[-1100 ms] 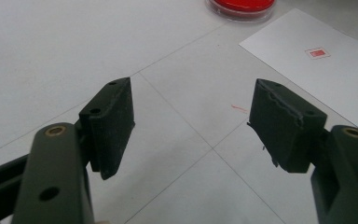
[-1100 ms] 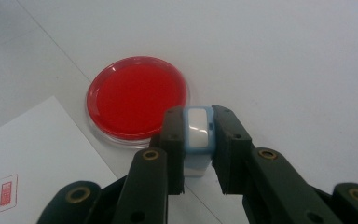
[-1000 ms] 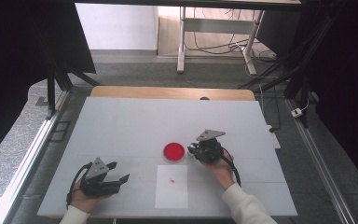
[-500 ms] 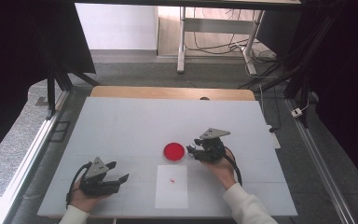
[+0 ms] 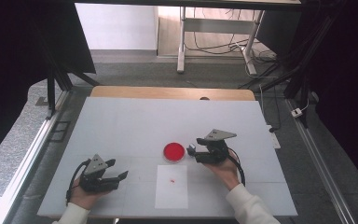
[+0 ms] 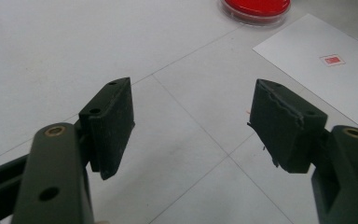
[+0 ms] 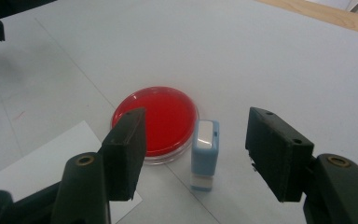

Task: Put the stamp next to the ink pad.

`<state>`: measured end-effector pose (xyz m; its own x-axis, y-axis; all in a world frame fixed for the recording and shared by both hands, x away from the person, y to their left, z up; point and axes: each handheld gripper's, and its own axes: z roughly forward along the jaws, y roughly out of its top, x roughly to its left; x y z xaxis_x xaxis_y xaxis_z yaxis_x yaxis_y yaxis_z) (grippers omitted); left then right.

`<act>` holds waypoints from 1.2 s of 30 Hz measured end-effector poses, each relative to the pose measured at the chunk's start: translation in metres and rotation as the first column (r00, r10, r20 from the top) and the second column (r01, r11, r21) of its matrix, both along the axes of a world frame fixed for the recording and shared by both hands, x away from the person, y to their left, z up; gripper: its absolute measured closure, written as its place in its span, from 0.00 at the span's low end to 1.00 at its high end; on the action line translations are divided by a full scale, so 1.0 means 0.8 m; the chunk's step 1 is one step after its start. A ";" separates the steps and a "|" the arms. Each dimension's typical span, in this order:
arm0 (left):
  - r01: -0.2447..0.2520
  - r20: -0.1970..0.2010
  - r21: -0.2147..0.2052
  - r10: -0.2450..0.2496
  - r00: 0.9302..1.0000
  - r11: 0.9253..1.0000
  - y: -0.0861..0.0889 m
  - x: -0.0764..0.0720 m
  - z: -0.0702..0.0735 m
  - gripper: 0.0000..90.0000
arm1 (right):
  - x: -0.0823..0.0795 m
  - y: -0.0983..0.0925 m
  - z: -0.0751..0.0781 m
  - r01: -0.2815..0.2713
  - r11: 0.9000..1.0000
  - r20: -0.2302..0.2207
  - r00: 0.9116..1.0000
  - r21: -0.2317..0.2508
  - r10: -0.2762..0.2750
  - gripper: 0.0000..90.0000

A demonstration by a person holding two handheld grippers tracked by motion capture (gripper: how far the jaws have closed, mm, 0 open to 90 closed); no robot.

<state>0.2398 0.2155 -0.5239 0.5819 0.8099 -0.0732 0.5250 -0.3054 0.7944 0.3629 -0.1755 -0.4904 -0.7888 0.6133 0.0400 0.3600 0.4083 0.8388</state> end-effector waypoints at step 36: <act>0.026 0.009 0.016 -0.026 1.000 1.000 0.000 -0.003 -0.001 0.33 | -0.084 -0.130 -0.008 0.116 0.993 0.083 0.990 0.030 -0.118 0.42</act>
